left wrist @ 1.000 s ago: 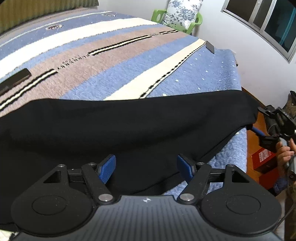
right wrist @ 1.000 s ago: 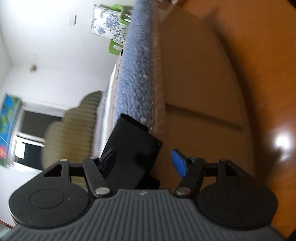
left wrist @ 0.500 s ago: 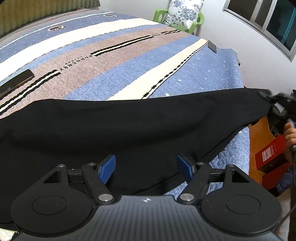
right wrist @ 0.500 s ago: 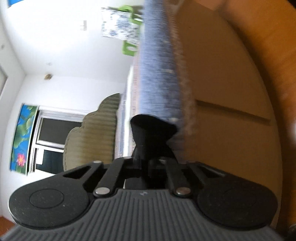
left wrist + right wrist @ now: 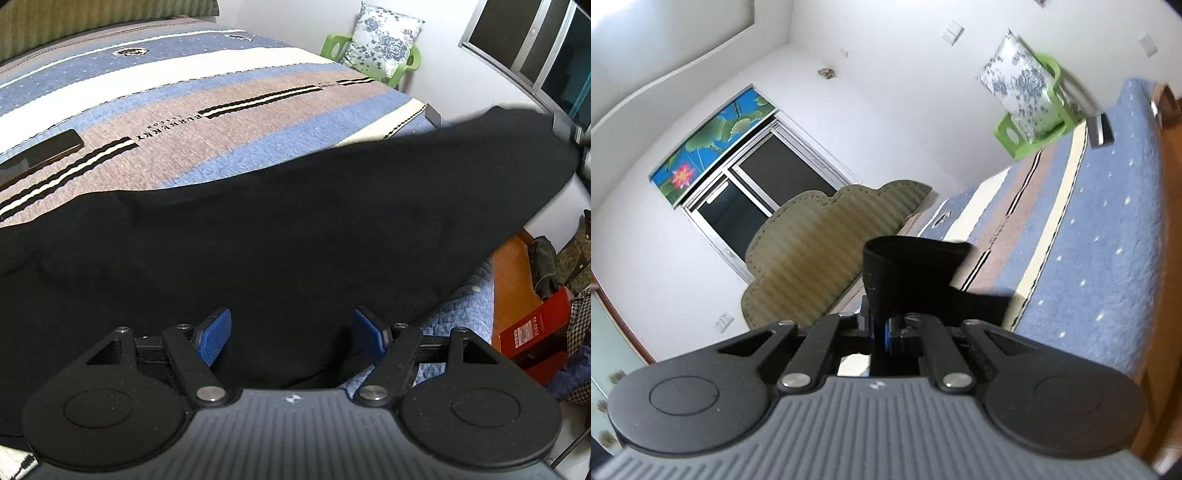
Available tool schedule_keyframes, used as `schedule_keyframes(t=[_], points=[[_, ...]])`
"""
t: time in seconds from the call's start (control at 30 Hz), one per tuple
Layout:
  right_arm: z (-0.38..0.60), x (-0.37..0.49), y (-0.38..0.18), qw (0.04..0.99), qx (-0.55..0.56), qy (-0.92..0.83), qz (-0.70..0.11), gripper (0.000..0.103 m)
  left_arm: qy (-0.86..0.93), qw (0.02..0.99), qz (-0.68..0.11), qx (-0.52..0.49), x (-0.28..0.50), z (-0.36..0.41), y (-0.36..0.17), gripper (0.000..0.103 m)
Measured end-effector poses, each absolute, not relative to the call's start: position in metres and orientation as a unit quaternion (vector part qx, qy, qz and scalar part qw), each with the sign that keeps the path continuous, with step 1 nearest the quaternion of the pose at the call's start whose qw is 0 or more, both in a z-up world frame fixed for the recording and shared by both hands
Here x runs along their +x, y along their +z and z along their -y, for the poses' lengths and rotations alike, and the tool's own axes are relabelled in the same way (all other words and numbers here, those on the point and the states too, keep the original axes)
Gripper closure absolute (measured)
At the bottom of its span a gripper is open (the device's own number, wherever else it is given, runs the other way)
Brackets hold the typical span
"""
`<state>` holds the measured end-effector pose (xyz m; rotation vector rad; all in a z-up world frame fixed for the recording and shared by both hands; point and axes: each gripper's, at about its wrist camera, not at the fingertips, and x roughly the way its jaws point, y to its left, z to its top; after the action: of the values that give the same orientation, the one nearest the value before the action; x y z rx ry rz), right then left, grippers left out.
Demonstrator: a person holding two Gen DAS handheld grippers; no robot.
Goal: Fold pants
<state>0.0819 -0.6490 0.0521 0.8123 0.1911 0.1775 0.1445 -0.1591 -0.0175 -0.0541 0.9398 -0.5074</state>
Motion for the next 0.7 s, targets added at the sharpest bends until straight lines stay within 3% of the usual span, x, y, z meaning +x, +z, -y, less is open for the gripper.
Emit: schedule_keyframes(t=[0.17, 0.27, 0.3, 0.33, 0.4, 0.47, 0.7], points=[[0.694, 0.051, -0.040, 0.870, 0.456, -0.040, -0.183, 0.096, -0.243, 0.852, -0.463, -0.032, 0.149, 0.159, -0.026, 0.030], [0.713, 0.040, -0.103, 0.833, 0.487, -0.099, -0.243, 0.082, -0.247, 0.850, -0.464, -0.031, 0.148, 0.160, -0.028, 0.030], [0.719, 0.031, -0.121, 0.820, 0.511, -0.106, -0.237, 0.065, -0.246, 0.851, -0.463, -0.027, 0.148, 0.161, -0.028, 0.030], [0.724, 0.021, -0.133, 0.809, 0.538, -0.099, -0.217, 0.036, -0.245, 0.852, -0.461, -0.023, 0.149, 0.163, -0.027, 0.030], [0.730, 0.005, -0.147, 0.800, 0.571, -0.078, -0.167, 0.007, -0.243, 0.854, -0.459, -0.023, 0.150, 0.165, -0.027, 0.030], [0.726, 0.004, -0.152, 0.795, 0.587, -0.058, -0.140, 0.005, -0.242, 0.855, -0.457, -0.029, 0.150, 0.166, -0.025, 0.030], [0.703, 0.025, -0.187, 0.758, 0.623, -0.103, -0.166, 0.007, -0.247, 0.859, -0.449, 0.012, 0.144, 0.179, -0.019, 0.030]])
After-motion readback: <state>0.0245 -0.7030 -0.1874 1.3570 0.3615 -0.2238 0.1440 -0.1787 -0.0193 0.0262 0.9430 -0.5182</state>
